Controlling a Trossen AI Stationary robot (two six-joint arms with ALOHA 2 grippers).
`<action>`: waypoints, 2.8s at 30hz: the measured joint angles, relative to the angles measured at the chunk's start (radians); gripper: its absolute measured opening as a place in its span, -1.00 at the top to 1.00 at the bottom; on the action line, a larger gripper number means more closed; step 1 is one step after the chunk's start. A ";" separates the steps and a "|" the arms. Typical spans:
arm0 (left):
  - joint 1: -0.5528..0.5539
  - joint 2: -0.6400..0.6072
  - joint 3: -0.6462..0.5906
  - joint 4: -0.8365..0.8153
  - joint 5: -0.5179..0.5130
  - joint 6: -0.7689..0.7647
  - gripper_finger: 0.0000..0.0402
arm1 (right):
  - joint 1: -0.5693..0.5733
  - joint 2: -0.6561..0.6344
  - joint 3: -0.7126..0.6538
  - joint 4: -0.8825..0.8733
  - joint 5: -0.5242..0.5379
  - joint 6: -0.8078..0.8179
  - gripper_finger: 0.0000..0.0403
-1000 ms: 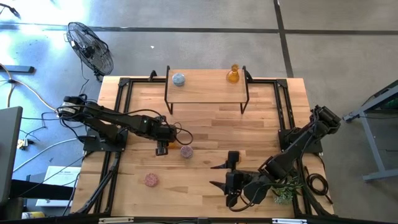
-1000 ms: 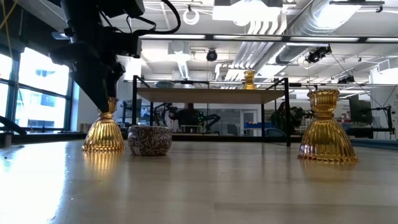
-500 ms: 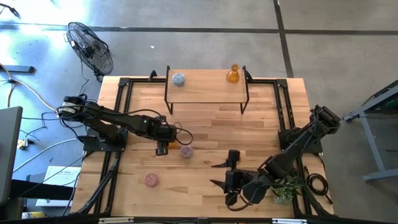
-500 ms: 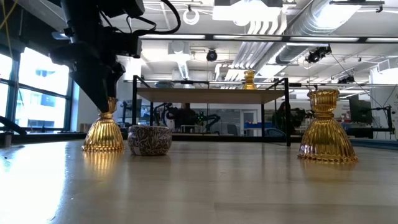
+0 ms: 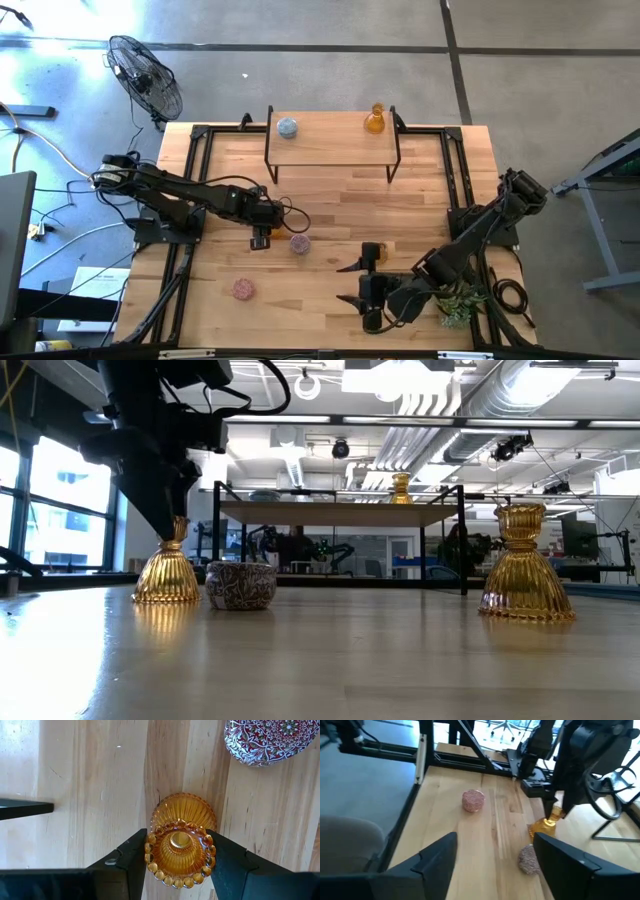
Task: Pick & Place candle stick holders
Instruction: Put the left orange candle holder on the shelf
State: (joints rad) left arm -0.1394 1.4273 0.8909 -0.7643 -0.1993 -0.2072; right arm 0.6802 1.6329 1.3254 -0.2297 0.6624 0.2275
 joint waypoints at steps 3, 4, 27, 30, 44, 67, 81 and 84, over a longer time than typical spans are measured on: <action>0.000 0.000 0.000 0.000 0.000 0.000 0.18 | -0.012 0.003 0.000 0.024 -0.039 -0.009 -0.50; 0.000 0.000 0.000 0.000 0.000 0.000 0.18 | -0.017 0.003 0.000 0.027 -0.051 -0.018 -0.55; -0.171 -0.007 0.368 -0.337 -0.067 -0.061 0.19 | -0.004 0.003 0.000 -0.228 0.490 0.359 -0.80; -0.199 -0.007 0.436 -0.355 -0.079 -0.066 0.19 | -0.004 0.003 0.000 -0.234 0.483 0.374 -0.80; -0.240 -0.009 0.575 -0.444 -0.204 -0.085 0.19 | -0.031 0.004 0.000 -0.168 0.371 0.247 -0.80; -0.241 -0.010 0.576 -0.157 -0.143 0.026 0.19 | -0.185 0.004 0.000 -0.012 0.026 0.024 -0.80; -0.241 0.023 0.577 0.086 -0.173 0.181 0.19 | -0.243 0.005 0.000 -0.007 -0.061 0.086 -0.80; -0.241 0.030 0.577 0.085 -0.176 0.185 0.19 | -0.244 0.005 0.000 -0.003 -0.094 0.086 -0.80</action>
State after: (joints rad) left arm -0.3801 1.4576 1.4677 -0.6794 -0.3754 -0.0222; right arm 0.4361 1.6379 1.3251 -0.2328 0.5686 0.3138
